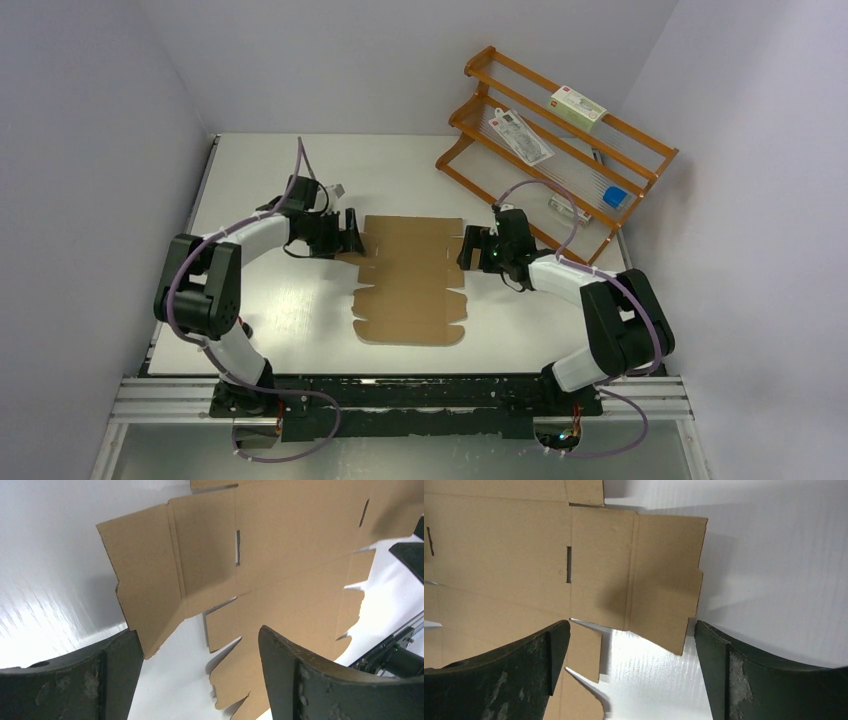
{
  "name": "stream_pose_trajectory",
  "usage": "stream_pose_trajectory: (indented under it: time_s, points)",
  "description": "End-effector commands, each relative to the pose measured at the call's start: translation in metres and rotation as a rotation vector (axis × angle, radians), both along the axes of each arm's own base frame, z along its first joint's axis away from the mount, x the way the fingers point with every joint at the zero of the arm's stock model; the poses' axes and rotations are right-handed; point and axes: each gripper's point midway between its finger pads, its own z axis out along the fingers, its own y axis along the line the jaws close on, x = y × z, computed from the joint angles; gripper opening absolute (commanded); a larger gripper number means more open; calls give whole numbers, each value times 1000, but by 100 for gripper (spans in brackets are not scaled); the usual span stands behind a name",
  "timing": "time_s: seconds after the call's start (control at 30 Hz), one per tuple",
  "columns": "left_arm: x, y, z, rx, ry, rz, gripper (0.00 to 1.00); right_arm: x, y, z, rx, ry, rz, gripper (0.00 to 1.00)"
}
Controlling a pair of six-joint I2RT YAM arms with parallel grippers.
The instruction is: Fold the paper box
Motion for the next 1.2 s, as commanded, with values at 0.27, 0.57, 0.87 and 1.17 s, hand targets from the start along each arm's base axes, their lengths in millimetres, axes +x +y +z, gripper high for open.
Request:
stream_pose_trajectory:
  time_s: [0.27, 0.57, 0.87, 1.17]
  points:
    - [-48, 13, 11, 0, -32, 7, 87, -4, -7, 15, -55, -29, 4, 100]
    - [-32, 45, 42, 161, -168, 86, 91, -3, -27, 49, -130, -116, -39, 100]
    - [16, 24, 69, 89, -221, 76, 91, 25, -4, 84, -86, -202, 62, 100]
    - [63, 1, 49, 36, -166, 48, 88, 64, 24, 79, -17, -197, 110, 95]
